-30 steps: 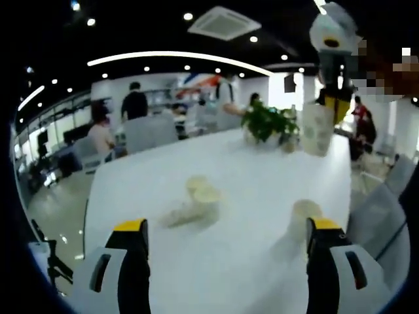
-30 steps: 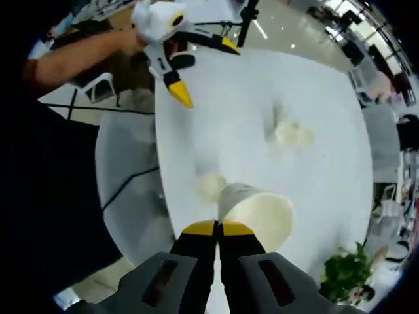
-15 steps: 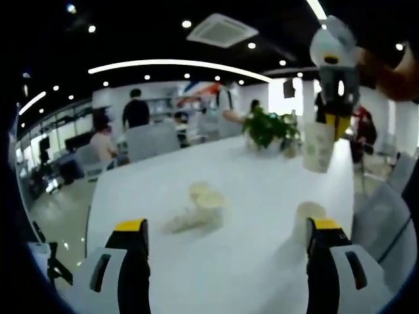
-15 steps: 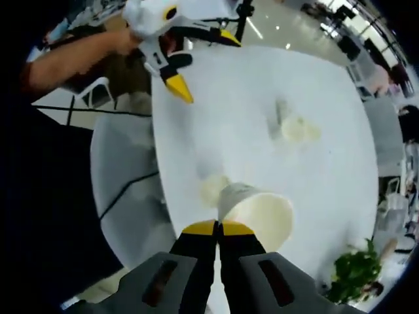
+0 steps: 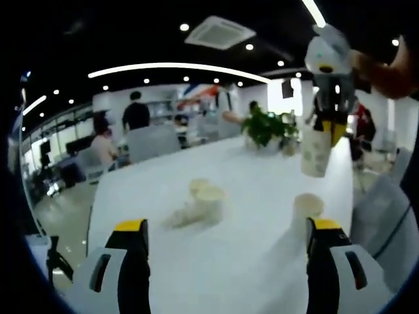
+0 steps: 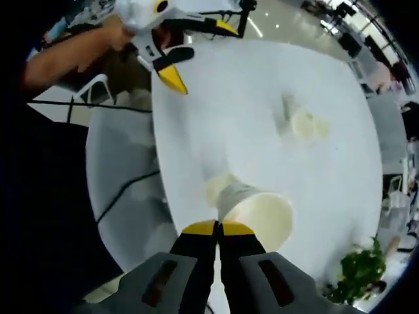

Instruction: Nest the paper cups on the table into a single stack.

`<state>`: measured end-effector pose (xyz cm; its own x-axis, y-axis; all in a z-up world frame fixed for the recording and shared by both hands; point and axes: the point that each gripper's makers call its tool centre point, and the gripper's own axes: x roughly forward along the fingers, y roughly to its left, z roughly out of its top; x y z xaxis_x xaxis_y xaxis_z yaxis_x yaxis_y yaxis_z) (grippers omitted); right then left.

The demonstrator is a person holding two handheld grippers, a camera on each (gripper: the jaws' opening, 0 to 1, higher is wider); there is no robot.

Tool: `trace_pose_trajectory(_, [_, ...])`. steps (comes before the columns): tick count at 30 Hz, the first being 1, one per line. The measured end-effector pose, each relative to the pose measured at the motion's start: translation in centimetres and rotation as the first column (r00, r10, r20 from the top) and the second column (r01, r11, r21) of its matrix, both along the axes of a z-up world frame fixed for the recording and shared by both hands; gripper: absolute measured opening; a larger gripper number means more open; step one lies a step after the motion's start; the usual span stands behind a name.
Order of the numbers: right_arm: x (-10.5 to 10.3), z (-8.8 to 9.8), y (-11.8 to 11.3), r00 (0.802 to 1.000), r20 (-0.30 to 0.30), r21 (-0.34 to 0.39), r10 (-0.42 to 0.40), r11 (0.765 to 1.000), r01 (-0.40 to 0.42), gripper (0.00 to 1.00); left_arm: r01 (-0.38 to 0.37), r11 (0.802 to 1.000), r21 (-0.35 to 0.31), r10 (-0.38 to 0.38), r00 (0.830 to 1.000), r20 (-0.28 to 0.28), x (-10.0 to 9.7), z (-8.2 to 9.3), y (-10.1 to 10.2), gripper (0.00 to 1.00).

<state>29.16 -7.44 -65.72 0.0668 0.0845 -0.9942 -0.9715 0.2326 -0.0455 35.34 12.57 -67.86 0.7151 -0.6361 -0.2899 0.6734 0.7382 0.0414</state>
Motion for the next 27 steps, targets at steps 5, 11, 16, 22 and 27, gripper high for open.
trace_pose_trajectory(5, [-0.1, -0.7, -0.1, 1.000, 0.000, -0.015, 0.002, 1.000, -0.002, 0.00, -0.007, 1.000, 0.000, 0.007, 1.000, -0.004, -0.3, 0.2, 0.0, 0.98])
trace_pose_trajectory(11, [-0.1, -1.2, -0.4, 1.000, 0.003, -0.028, 0.001, 1.000, -0.001, 0.00, -0.005, 1.000, -0.012, 0.004, 1.000, -0.008, -0.4, 0.5, -0.2, 0.98])
trace_pose_trajectory(16, [-0.2, -1.6, -0.4, 1.000, 0.002, -0.031, -0.003, 1.000, 0.004, 0.00, -0.003, 1.000, -0.017, 0.002, 1.000, -0.008, -0.4, 0.5, -0.2, 0.98])
trace_pose_trajectory(22, [-0.1, -2.2, -0.4, 1.000, 0.000, -0.033, -0.015, 0.999, 0.015, 0.00, -0.005, 1.000, -0.013, 0.005, 1.000, -0.017, -0.6, 0.4, -0.1, 0.98])
trace_pose_trajectory(27, [-0.2, -2.8, -0.4, 1.000, -0.001, -0.029, -0.027, 0.999, 0.027, 0.00, -0.008, 1.000, -0.011, 0.007, 1.000, -0.024, -0.7, 0.2, -0.2, 0.98])
